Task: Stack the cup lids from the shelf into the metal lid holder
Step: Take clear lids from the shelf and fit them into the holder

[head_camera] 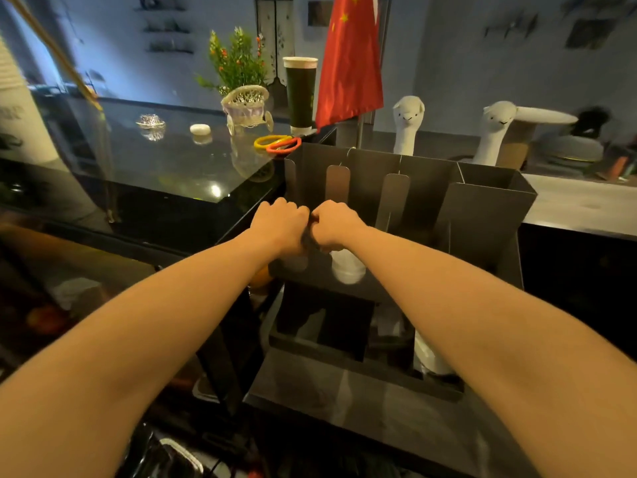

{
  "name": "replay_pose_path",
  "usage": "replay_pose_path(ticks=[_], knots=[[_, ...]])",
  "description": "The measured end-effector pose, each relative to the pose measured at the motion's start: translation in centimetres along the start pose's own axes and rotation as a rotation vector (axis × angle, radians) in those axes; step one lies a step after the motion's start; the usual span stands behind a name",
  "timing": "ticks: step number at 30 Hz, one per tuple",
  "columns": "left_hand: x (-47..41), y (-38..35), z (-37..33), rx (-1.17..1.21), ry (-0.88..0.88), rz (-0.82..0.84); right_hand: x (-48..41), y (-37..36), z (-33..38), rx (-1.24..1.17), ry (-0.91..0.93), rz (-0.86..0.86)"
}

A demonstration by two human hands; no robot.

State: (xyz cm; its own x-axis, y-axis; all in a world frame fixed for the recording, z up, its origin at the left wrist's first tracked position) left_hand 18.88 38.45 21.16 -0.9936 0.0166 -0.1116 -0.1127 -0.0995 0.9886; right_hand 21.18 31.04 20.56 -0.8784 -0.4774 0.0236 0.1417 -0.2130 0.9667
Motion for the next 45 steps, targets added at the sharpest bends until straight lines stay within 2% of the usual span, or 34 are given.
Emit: replay_pose_path(ticks=[6,9,13,18,25,29,36,40,45], knots=[[-1.2,-2.9,-0.4,-0.055,-0.036,0.254,-0.3,-0.4,0.5,0.352,0.117,0.121],[-1.5,-4.4,-0.1,-0.084,-0.017,0.298,-0.5,-0.8,0.8,0.432,0.134,0.181],[-1.9,-5.9,0.0,-0.128,-0.029,0.314,-1.2,-2.4,1.0,0.430,0.131,0.268],[-1.7,-6.3,-0.1,-0.214,-0.033,0.339,-1.9,-3.9,1.3,0.435,0.132,0.296],[-1.1,-5.7,-0.5,-0.154,-0.092,0.365,-2.3,-4.4,1.3,0.432,0.107,0.341],[-1.3,-5.9,-0.4,-0.152,-0.069,0.352,-2.3,-4.4,1.3,0.410,0.101,0.360],[-1.2,-5.0,-0.2,-0.035,-0.055,0.235,-2.5,-4.2,1.1,0.364,0.142,0.262],[-0.9,-3.9,-0.1,-0.002,-0.044,0.167,-1.4,-2.6,0.5,0.279,0.151,0.090],[0.4,-1.5,-0.2,-0.038,-0.087,0.000,1.4,0.4,0.0,-0.001,0.119,-0.184]])
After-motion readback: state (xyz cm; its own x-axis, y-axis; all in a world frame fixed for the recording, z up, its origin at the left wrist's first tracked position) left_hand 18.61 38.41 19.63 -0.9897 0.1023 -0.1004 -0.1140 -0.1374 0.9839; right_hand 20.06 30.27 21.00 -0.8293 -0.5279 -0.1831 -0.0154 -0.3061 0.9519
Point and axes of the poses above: each hand's wrist, its own x-axis away from the middle knuckle, its own y-axis out of the back of the hand, z = x × y, the point moved 9 cm from there along -x, towards the middle knuckle, and after that the axes turned 7 degrees about x, right-handed, at the moved point
